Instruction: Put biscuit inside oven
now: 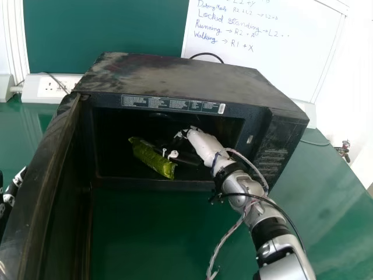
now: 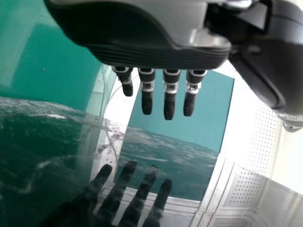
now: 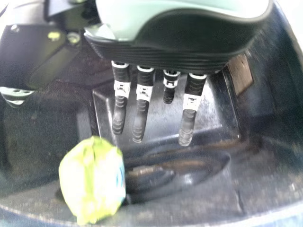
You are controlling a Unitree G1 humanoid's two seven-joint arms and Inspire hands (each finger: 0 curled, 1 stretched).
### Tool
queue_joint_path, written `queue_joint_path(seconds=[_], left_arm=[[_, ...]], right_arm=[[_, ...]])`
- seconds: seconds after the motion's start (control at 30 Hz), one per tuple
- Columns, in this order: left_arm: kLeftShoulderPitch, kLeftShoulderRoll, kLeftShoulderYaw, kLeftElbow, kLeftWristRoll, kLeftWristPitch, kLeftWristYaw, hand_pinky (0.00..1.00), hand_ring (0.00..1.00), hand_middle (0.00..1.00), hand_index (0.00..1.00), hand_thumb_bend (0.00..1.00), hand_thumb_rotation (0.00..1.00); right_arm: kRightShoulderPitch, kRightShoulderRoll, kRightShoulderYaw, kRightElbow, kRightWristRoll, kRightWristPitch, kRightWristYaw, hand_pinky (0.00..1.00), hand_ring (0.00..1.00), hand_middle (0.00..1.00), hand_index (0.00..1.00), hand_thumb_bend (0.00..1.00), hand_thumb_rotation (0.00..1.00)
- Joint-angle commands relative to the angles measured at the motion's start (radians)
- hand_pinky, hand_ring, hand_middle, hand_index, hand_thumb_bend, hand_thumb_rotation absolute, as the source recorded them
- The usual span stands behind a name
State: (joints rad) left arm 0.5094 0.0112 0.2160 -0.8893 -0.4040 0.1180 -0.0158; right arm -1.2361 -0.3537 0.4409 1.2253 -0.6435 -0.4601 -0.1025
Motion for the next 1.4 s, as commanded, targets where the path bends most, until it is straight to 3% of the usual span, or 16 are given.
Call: queue_joint_path(seconds=[0.0,0.43,0.73,0.97,1.17,1.37], left_arm=[[0.012,0.004,-0.004,-0.001,0.009,-0.006,-0.003,0.96,0.92,0.91,0.92,0.89,0.99],[-0.006,0.009,0.004,0.014,0.003,-0.004,-0.006,0.96,0.92,0.92,0.93,0.89,0.98],[-0.013,0.012,0.009,0.021,0.005,-0.009,-0.01,0.96,0.92,0.91,0.93,0.89,0.98],[-0.027,0.019,0.016,0.029,0.0,-0.001,-0.008,0.96,0.92,0.92,0.93,0.89,0.99],[-0.029,0.021,0.015,0.03,0.003,0.001,-0.005,0.95,0.92,0.92,0.93,0.89,0.99],[-0.027,0.021,0.015,0.029,0.005,0.0,-0.002,0.96,0.92,0.91,0.92,0.89,0.99]], right_arm=[[0.019,-0.002,-0.007,-0.018,0.011,-0.015,-0.01,0.51,0.61,0.66,0.65,1.0,0.06],[0.102,-0.105,-0.042,-0.137,0.028,-0.075,-0.001,0.52,0.61,0.66,0.66,1.0,0.05],[0.251,-0.221,-0.114,-0.351,0.082,-0.118,0.059,0.55,0.63,0.67,0.67,1.0,0.05],[0.432,-0.291,-0.225,-0.679,0.164,-0.046,0.164,0.49,0.6,0.65,0.66,1.0,0.02],[0.529,-0.317,-0.292,-0.793,0.192,-0.034,0.198,0.47,0.58,0.63,0.65,1.0,0.01],[0.609,-0.333,-0.347,-0.876,0.226,-0.039,0.216,0.5,0.62,0.66,0.64,1.0,0.02]])
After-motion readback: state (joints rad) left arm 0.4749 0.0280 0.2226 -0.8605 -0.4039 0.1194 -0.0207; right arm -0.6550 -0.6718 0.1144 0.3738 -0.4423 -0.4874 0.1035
